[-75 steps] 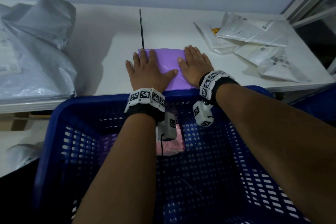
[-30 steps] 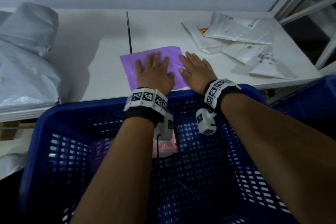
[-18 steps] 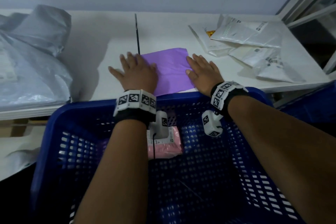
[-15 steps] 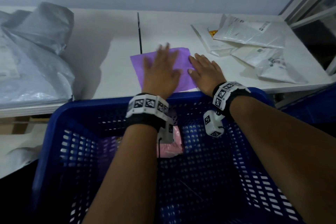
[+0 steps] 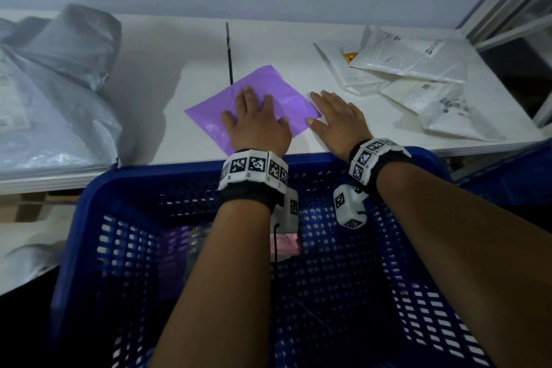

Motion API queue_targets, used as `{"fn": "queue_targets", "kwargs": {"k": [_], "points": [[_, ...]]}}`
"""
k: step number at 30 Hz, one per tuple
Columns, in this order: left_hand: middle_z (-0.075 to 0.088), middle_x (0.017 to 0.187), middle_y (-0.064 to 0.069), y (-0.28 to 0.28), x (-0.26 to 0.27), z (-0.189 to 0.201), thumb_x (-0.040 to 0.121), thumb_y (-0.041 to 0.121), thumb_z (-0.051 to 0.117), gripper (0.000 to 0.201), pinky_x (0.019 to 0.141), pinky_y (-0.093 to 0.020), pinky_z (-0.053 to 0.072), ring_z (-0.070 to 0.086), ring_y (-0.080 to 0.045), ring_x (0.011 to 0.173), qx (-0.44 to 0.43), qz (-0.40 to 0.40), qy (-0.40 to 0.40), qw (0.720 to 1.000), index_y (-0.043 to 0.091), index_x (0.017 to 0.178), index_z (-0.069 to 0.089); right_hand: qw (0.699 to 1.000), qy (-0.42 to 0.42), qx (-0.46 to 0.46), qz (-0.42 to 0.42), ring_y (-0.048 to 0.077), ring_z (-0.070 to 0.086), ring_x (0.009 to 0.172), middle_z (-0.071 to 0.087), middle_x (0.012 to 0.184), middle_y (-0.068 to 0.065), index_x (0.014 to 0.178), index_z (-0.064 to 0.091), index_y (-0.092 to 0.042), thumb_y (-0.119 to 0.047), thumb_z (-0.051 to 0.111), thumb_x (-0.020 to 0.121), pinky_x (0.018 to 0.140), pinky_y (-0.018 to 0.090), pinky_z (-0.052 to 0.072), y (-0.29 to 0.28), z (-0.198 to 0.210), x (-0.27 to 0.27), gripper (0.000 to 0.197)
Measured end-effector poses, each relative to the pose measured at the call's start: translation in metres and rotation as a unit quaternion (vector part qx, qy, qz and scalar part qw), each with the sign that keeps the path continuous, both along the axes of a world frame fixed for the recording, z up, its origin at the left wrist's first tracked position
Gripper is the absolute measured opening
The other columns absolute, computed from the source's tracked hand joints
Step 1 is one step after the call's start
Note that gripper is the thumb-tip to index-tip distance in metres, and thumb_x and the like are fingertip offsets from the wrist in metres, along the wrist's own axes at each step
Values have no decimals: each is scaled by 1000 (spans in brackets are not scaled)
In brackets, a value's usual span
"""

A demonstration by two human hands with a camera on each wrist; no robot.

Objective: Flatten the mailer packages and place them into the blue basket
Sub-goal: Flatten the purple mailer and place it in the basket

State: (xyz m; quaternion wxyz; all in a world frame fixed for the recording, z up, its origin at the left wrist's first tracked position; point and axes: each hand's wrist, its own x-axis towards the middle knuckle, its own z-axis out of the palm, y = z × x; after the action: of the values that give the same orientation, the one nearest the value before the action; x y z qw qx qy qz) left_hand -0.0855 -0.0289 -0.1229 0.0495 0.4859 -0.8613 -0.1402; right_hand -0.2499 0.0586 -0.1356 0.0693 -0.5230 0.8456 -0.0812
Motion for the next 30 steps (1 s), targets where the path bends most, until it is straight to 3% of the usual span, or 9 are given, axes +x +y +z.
{"fn": "queue_targets", "kwargs": {"k": [4,7,13,18,20,22,25,27,30], "points": [[39,147,-17,-7,12,14,92,34,46,51,101,-48,34,35,-37,134,-39,62,9,997,18,140,48,998,-31,-30,-36,21,12,153,17,166,5,158,20,-28,-44,38,104,124,38,10,2,2,0,59],[43,135,-14,-21,16,26,93,23,44,37,92,-45,44,45,-39,122,23,105,41,993,14,126,59,994,-23,-104,-25,25,22,150,24,163,10,157,26,-21,-38,35,104,122,41,19,8,6,7,56],[64,121,-17,-29,19,30,88,40,68,49,83,-32,47,63,-34,111,129,143,115,975,3,118,61,989,29,-138,36,24,28,147,29,161,6,154,33,-23,-52,27,99,117,46,29,15,7,14,63],[60,128,-13,-1,8,22,90,53,64,63,90,-38,47,59,-31,117,72,138,99,983,4,129,52,995,36,-67,66,21,25,149,32,161,3,153,34,-31,-58,26,97,120,44,24,12,2,7,63],[50,138,-15,3,4,19,90,50,64,74,94,-42,44,51,-32,123,7,142,74,987,2,141,40,996,47,-38,69,21,25,149,33,160,2,153,36,-31,-58,25,96,119,41,20,10,2,7,64],[38,149,-16,5,-3,16,89,38,65,79,100,-47,41,44,-34,130,-63,90,80,991,5,150,27,996,50,-30,65,21,24,149,32,161,2,152,37,-31,-58,25,95,119,39,17,10,3,8,65],[26,161,-7,-2,-8,5,95,49,50,69,118,-52,20,27,-28,146,-28,-49,76,996,19,154,29,997,44,-25,59,19,20,151,29,162,1,153,37,-30,-58,25,94,120,37,15,10,4,9,67],[25,163,-2,-15,1,-7,95,62,37,67,121,-54,8,17,-24,150,-7,-46,60,997,28,152,33,998,37,-16,54,18,17,151,26,163,0,153,35,-32,-57,28,97,121,37,13,9,4,9,62],[19,164,0,-42,19,-10,94,66,26,65,119,-59,2,12,-24,152,7,0,36,999,33,149,32,998,30,-7,54,18,14,152,22,164,-1,155,31,-34,-52,33,103,121,37,10,9,5,8,55]]}}
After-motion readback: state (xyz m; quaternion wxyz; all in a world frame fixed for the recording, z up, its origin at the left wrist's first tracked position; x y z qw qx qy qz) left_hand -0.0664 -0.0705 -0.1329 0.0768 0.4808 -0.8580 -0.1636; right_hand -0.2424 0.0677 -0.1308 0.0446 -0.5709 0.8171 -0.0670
